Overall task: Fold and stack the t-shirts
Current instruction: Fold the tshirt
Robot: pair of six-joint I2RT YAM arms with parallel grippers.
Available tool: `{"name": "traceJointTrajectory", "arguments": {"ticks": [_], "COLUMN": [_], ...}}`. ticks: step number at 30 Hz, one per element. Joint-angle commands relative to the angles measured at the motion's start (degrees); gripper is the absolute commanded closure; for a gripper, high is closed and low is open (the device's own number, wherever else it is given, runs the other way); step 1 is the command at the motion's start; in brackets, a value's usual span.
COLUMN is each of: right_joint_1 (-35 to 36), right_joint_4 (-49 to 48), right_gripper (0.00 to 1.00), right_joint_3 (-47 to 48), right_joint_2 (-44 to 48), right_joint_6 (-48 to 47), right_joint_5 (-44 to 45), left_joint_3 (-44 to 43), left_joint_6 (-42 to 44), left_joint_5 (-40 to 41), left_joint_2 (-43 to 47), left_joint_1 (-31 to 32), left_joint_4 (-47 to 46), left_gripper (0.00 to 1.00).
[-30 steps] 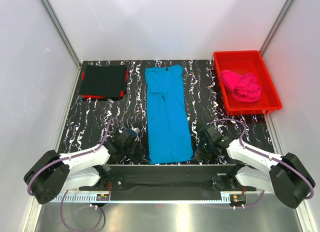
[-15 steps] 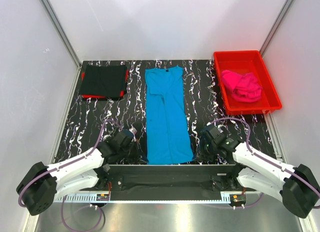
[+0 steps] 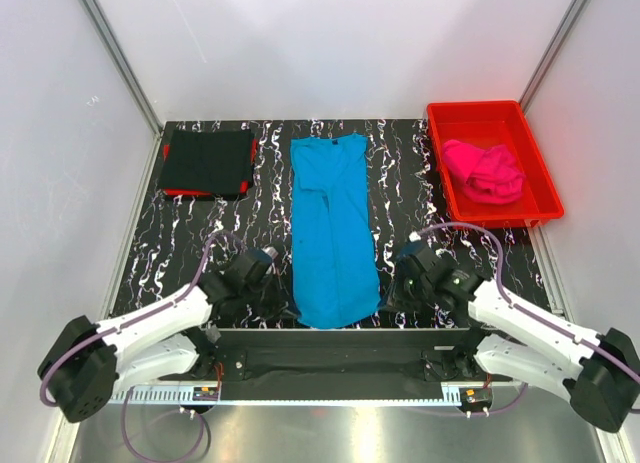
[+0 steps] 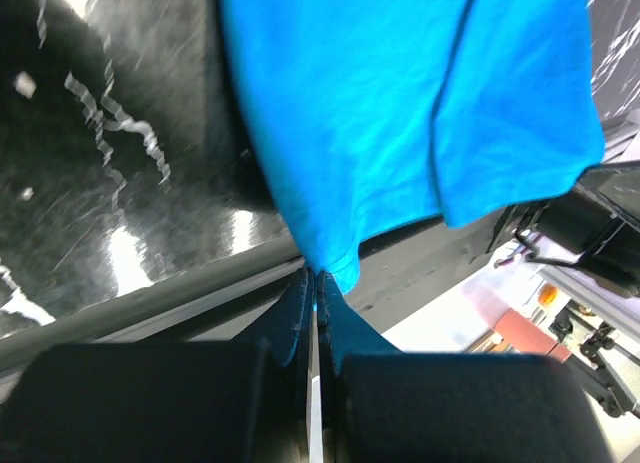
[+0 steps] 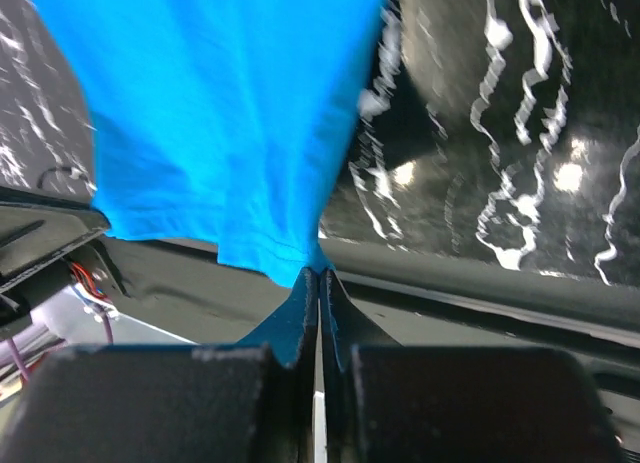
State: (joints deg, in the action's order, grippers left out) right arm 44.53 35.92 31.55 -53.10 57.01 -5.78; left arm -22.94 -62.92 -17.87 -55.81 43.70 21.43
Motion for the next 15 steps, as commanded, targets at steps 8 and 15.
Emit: {"name": "traceJointTrajectory", "arguments": {"ticks": [8, 15], "right_joint_1": [-1.54, -8.58], "right_joint_4": [1.96, -0.85], "right_gripper": [1.00, 1.00], "right_joint_3": [16.60, 26.34], "right_joint_2": [-12.81, -24.05], "right_joint_6": [-7.52, -15.78], "right_joint_5": [9.03, 7.36], "left_joint_3": [-10.89, -20.99], "left_joint_6": [9.56, 17.03], "left_joint_5": [-4.71, -10.60], "left_joint_2": [-6.75, -17.73], "left_joint_1": [-12.49, -21.45], "left_joint_4": [3.53, 1.68], "left_gripper": [1.00, 1.00]}}
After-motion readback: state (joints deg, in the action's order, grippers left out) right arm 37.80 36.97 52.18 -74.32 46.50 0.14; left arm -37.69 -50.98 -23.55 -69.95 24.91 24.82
